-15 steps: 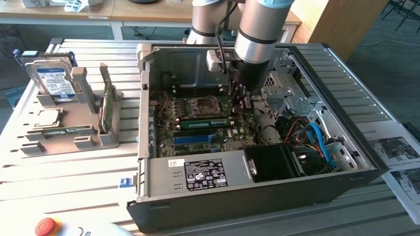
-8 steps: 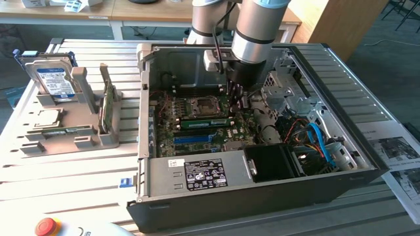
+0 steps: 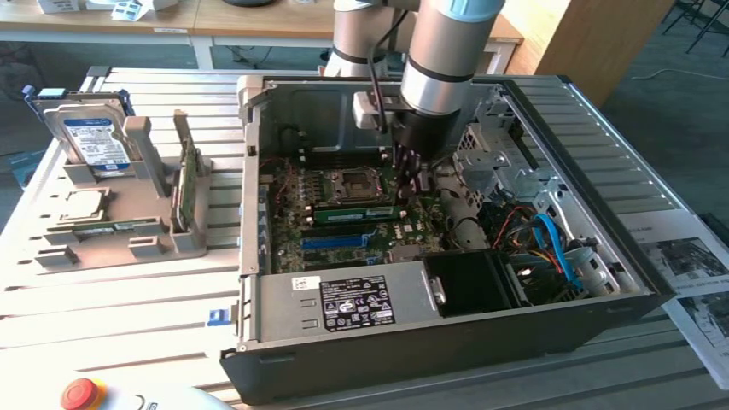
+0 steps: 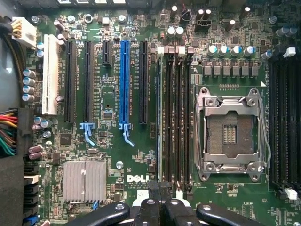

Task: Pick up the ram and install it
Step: 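Press down the ram until it locks into place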

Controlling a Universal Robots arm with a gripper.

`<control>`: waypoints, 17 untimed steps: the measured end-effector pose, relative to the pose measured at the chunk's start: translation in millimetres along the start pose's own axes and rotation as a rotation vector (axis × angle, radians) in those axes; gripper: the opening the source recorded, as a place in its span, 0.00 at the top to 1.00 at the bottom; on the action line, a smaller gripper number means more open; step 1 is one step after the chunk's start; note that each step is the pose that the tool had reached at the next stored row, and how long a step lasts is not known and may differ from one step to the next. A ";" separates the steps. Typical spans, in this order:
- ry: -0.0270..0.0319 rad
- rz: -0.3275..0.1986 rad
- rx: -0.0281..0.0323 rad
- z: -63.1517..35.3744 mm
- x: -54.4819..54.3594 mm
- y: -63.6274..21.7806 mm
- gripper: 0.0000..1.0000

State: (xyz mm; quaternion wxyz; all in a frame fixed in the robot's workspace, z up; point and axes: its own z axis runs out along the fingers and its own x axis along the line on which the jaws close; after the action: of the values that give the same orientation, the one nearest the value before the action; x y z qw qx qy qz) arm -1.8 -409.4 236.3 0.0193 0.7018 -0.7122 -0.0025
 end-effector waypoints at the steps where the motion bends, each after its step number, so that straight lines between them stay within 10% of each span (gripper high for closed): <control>1: 0.0000 0.000 0.0000 1.2 0.0 0.0 0.90; 17: 0.0000 0.000 -0.0001 4.5 -2.7 0.0 0.90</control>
State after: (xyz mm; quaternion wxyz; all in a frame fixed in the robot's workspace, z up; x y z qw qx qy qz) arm -1.9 -406.8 231.8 0.0193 0.7017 -0.7122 -0.0026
